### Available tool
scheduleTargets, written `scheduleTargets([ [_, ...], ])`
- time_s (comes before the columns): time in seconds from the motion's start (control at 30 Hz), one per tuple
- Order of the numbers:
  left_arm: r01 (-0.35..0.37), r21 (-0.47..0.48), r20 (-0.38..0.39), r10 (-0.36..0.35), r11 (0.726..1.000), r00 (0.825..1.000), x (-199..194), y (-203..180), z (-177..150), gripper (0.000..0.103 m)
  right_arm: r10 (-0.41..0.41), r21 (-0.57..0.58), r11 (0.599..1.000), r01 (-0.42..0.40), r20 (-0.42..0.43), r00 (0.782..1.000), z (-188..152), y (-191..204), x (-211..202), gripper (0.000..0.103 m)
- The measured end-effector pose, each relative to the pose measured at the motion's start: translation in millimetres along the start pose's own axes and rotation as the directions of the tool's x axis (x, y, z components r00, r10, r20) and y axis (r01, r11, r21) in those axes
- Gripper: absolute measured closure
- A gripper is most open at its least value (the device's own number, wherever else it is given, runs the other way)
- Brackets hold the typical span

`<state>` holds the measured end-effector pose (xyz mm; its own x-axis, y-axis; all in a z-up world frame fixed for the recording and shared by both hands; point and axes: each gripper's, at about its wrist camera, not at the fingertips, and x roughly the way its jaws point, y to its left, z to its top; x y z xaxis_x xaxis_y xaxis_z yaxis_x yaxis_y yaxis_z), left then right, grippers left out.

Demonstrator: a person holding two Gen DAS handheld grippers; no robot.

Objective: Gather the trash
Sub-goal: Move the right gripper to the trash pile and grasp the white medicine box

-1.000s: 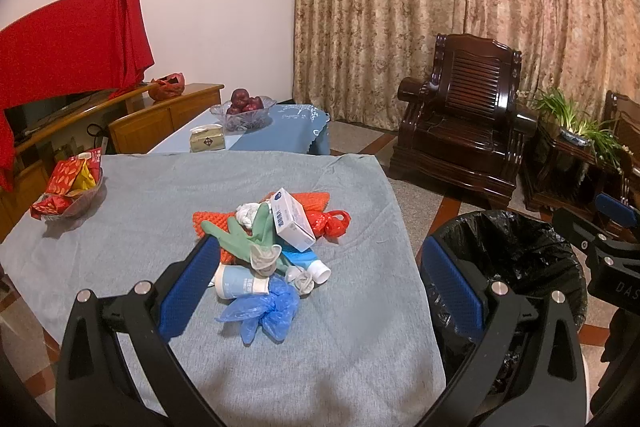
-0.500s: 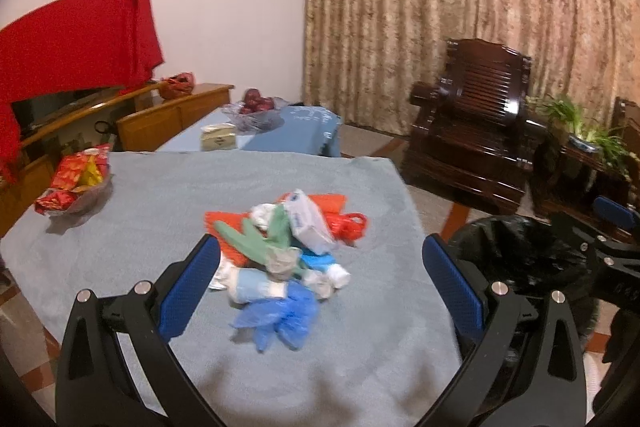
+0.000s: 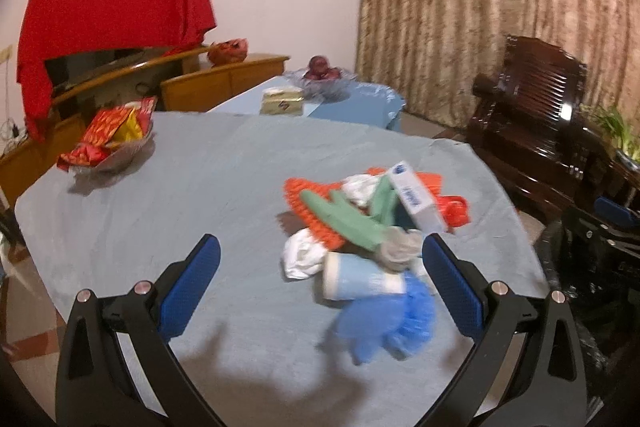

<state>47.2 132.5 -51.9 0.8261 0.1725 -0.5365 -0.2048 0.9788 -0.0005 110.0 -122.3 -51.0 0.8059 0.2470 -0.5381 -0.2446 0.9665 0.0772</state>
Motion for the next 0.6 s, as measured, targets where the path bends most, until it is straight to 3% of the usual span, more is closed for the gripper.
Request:
scheduleTargets([
  [0.33, -0.078, 0.018, -0.009, 0.079, 0.997, 0.997, 51, 17, 8, 0.005, 0.067, -0.021, 0.997, -0.07, -0.108, 0.992, 16, 40, 88, 0.017],
  [0.6, -0.116, -0.002, -0.02, 0.116, 0.993, 0.993, 82, 32, 17, 0.005, 0.095, -0.018, 0.995, -0.099, -0.154, 0.983, 23, 61, 122, 0.017],
])
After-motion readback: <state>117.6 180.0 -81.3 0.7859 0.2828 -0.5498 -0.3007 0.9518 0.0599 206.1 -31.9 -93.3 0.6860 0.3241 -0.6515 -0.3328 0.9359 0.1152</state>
